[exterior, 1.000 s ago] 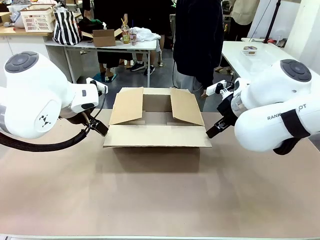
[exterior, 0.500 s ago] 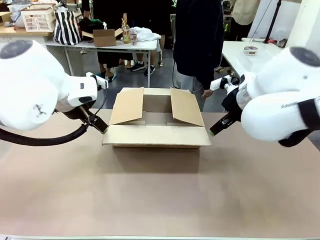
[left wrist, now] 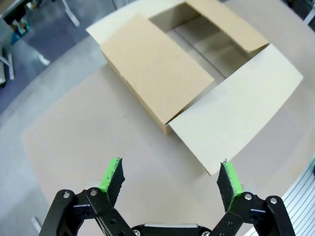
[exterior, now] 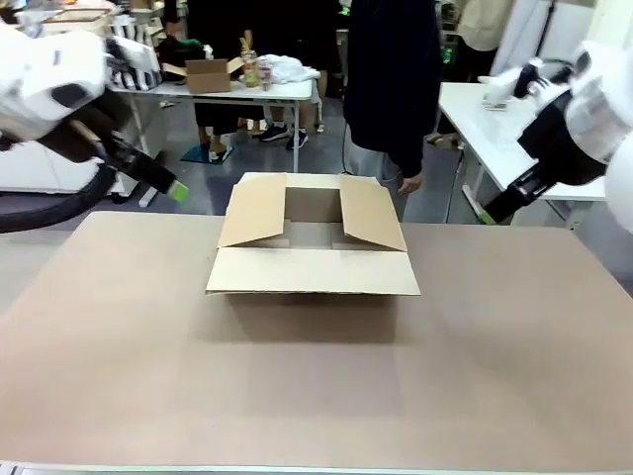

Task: Pack the gift set into the box.
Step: Place both hands on the side flaps of the Package Box and spread them outward.

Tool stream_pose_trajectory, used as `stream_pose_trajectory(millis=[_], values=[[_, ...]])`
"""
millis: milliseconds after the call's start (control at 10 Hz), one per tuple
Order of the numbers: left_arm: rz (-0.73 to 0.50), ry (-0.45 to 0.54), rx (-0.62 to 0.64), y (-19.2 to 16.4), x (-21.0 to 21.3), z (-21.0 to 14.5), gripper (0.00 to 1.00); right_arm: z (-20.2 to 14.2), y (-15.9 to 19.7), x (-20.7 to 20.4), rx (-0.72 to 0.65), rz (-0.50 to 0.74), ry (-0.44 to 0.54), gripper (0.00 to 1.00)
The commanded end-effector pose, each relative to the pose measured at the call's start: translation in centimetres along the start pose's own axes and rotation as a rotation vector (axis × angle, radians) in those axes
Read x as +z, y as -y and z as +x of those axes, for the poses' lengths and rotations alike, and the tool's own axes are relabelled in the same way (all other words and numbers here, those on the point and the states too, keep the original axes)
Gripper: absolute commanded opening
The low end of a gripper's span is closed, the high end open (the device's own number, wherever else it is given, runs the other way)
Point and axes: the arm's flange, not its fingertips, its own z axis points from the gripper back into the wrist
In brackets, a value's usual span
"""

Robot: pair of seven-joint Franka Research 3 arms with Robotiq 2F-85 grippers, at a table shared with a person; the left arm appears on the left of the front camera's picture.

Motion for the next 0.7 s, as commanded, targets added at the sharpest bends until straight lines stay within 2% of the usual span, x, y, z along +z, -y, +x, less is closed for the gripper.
stream_pose_trajectory(millis=[0,100,200,300,400,500,600], values=[[0.014,-0.054,0.018,-0.2,-3.4,-0.2,1.00,0.0,-0.1,1.2,0.004,-0.012,0.021,1.00],[0.000,0.000,0.000,0.0,0.0,0.0,1.00,1.1,0.5,-1.1,-0.131,0.389,0.027,1.00],[-0.192,-0.068,-0.005,-0.1,-0.6,-0.1,1.00,2.4,0.6,-1.4,-0.320,0.614,0.127,1.00],[-0.464,-0.006,0.041,-0.7,-0.5,-0.4,1.00,2.7,1.1,-1.3,-0.453,0.866,0.107,1.00],[-0.559,-0.004,0.088,-1.9,-0.5,-1.2,1.00,2.4,1.9,-1.3,-0.530,1.052,0.125,1.00],[-0.687,0.030,0.115,-3.4,-0.2,-2.5,1.00,1.8,2.8,-1.8,-0.671,1.174,0.142,1.00],[-0.707,0.074,0.274,-4.8,-0.2,-3.4,1.00,1.1,3.3,-2.5,-0.774,1.213,0.116,1.00]])
